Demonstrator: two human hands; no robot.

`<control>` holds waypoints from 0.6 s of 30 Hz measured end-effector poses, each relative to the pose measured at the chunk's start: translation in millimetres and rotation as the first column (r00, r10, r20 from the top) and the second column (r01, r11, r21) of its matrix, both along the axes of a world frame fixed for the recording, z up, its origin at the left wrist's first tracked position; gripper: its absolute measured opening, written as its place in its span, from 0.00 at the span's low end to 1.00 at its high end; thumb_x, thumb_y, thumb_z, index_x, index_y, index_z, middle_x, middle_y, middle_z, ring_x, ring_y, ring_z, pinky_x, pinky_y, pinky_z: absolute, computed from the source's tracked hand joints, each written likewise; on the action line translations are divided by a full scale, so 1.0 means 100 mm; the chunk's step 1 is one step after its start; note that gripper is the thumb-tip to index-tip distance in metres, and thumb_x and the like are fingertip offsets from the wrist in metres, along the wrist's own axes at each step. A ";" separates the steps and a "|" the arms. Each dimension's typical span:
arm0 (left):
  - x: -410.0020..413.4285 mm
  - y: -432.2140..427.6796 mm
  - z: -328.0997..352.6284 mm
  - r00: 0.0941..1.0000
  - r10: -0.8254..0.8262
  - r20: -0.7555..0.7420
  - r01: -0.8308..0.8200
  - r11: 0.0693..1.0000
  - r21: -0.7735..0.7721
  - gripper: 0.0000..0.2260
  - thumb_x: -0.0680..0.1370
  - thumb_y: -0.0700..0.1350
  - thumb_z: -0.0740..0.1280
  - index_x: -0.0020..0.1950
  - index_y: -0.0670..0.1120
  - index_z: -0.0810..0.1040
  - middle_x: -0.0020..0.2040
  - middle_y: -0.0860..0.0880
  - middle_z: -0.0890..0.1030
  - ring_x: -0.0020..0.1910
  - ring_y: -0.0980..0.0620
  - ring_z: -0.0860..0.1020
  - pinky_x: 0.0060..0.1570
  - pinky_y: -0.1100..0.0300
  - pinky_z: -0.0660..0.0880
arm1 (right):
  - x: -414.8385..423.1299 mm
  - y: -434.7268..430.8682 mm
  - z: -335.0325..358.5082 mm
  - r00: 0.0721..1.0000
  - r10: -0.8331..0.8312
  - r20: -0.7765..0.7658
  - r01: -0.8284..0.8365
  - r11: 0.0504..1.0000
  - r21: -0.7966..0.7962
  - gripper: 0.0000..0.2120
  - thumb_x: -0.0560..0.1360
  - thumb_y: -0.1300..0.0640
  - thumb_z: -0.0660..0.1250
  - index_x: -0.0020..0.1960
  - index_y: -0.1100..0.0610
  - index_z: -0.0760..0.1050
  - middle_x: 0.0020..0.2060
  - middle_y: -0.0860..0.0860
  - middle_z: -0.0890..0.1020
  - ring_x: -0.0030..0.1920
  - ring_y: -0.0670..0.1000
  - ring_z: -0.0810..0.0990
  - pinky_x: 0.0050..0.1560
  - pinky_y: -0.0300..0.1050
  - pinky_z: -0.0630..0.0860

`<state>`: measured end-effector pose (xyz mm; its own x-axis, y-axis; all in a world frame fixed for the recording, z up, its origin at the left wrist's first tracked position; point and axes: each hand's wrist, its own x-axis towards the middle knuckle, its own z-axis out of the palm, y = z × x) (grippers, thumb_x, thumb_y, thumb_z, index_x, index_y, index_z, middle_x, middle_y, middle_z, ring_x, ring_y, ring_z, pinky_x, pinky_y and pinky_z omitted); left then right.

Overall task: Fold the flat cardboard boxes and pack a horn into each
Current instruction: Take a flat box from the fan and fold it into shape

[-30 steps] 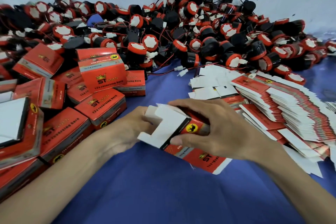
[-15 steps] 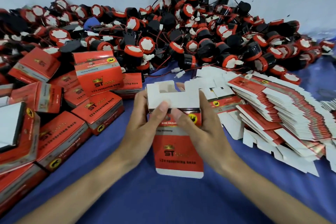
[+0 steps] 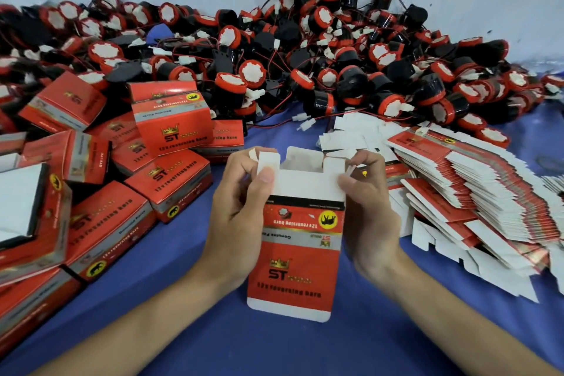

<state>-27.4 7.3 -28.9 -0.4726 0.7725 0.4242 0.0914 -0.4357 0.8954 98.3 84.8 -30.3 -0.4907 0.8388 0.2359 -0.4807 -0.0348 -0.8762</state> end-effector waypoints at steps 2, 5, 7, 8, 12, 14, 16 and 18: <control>0.00 0.00 0.00 1.000 -0.021 0.016 0.021 1.000 0.009 0.08 0.79 0.44 0.58 0.41 0.43 0.66 0.43 0.59 0.77 0.33 0.62 0.73 0.31 0.68 0.72 | -0.01 0.01 0.00 0.998 -0.041 0.045 0.042 0.999 -0.010 0.14 0.65 0.60 0.68 0.46 0.50 0.67 0.40 0.45 0.79 0.37 0.47 0.78 0.32 0.41 0.75; 0.00 0.00 -0.01 0.999 -0.023 0.027 0.023 1.000 0.015 0.02 0.78 0.43 0.60 0.48 0.44 0.68 0.42 0.59 0.78 0.33 0.62 0.76 0.30 0.67 0.74 | -0.02 0.00 0.00 0.993 -0.074 0.094 0.077 0.997 -0.018 0.15 0.67 0.62 0.64 0.50 0.48 0.67 0.42 0.44 0.81 0.40 0.50 0.77 0.34 0.43 0.75; -0.01 -0.01 0.01 1.000 0.016 0.011 -0.016 0.999 0.047 0.09 0.76 0.39 0.61 0.54 0.50 0.68 0.47 0.55 0.77 0.37 0.61 0.77 0.32 0.65 0.75 | -0.03 -0.03 0.02 0.990 -0.082 0.114 0.085 0.996 -0.018 0.17 0.66 0.63 0.62 0.51 0.48 0.68 0.42 0.44 0.81 0.42 0.54 0.74 0.35 0.44 0.75; -0.01 -0.01 0.02 0.999 0.032 0.005 -0.033 0.998 0.057 0.15 0.75 0.38 0.61 0.57 0.55 0.68 0.51 0.52 0.75 0.38 0.60 0.77 0.32 0.63 0.76 | -0.04 -0.04 0.03 0.990 -0.082 0.118 0.085 0.996 -0.016 0.18 0.65 0.64 0.61 0.52 0.49 0.68 0.42 0.44 0.82 0.43 0.55 0.74 0.35 0.44 0.75; 0.00 0.01 0.05 0.995 0.100 0.029 -0.101 0.994 0.052 0.22 0.72 0.35 0.60 0.60 0.59 0.67 0.53 0.48 0.74 0.41 0.58 0.77 0.32 0.65 0.75 | -0.08 -0.12 0.07 0.988 -0.129 0.090 0.128 0.992 0.016 0.17 0.66 0.65 0.62 0.53 0.51 0.69 0.48 0.46 0.81 0.40 0.49 0.77 0.34 0.44 0.76; -0.01 0.01 0.05 0.987 0.161 0.026 -0.162 0.986 0.047 0.21 0.71 0.34 0.59 0.58 0.55 0.69 0.51 0.51 0.77 0.43 0.60 0.77 0.33 0.68 0.74 | -0.08 -0.18 0.06 0.982 -0.158 0.098 0.150 0.985 0.086 0.15 0.68 0.63 0.65 0.54 0.52 0.71 0.49 0.49 0.81 0.42 0.47 0.80 0.35 0.39 0.77; -0.02 0.02 0.05 0.981 0.194 -0.011 -0.193 0.980 0.041 0.18 0.71 0.34 0.58 0.56 0.50 0.73 0.49 0.54 0.79 0.43 0.59 0.78 0.35 0.67 0.75 | -0.10 -0.25 0.03 0.979 -0.158 0.128 0.132 0.974 0.186 0.16 0.71 0.61 0.66 0.59 0.53 0.72 0.51 0.51 0.80 0.48 0.47 0.81 0.39 0.37 0.77; -0.02 0.02 0.06 0.982 0.185 -0.037 -0.183 0.982 0.039 0.17 0.71 0.34 0.57 0.54 0.50 0.76 0.49 0.56 0.81 0.40 0.58 0.79 0.34 0.65 0.76 | -0.11 -0.30 -0.01 0.969 -0.189 0.156 0.136 0.944 0.301 0.17 0.74 0.57 0.66 0.62 0.52 0.71 0.55 0.52 0.80 0.53 0.49 0.80 0.45 0.38 0.77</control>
